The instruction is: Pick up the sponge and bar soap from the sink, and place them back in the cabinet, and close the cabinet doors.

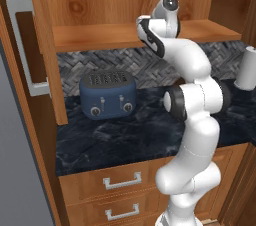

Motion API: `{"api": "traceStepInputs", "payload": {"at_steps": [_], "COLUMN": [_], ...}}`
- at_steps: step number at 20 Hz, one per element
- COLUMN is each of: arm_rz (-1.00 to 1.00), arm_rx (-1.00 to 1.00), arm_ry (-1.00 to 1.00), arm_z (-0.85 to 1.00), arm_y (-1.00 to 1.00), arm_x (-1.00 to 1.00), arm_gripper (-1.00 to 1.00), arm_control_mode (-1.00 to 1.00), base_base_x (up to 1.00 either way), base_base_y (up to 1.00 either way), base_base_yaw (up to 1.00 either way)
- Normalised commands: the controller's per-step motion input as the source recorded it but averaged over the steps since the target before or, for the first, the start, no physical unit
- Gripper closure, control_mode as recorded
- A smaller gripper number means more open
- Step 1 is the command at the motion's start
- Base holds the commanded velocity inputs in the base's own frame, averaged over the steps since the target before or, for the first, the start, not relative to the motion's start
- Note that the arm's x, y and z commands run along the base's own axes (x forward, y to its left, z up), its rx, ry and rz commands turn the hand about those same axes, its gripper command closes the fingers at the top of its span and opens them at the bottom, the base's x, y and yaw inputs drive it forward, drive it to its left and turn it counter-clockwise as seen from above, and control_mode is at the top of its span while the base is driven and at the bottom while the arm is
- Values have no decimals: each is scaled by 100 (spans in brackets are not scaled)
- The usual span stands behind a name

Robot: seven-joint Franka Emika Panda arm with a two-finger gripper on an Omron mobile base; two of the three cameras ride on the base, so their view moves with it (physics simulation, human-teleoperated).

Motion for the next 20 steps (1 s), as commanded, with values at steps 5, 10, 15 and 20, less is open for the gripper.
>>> {"api": "traceStepInputs", "payload": {"at_steps": [5,10,15,20], "arm_rz": [0,0,0,0], "arm_rx": [0,0,0,0], "arm_ry": [0,-2,-2,0], "arm_z": [-5,-21,-17,0], "arm_y": [0,0,-2,-7], "arm_x": [-59,-98,-100,-100], "arm_gripper": [-100,-100,-100,-100], "arm_control_mode": [-100,-100,-100,-100], "base_base_x": [0,0,0,0], "base_base_y": [0,0,0,0], "base_base_yaw": [0,0,0,0]}}
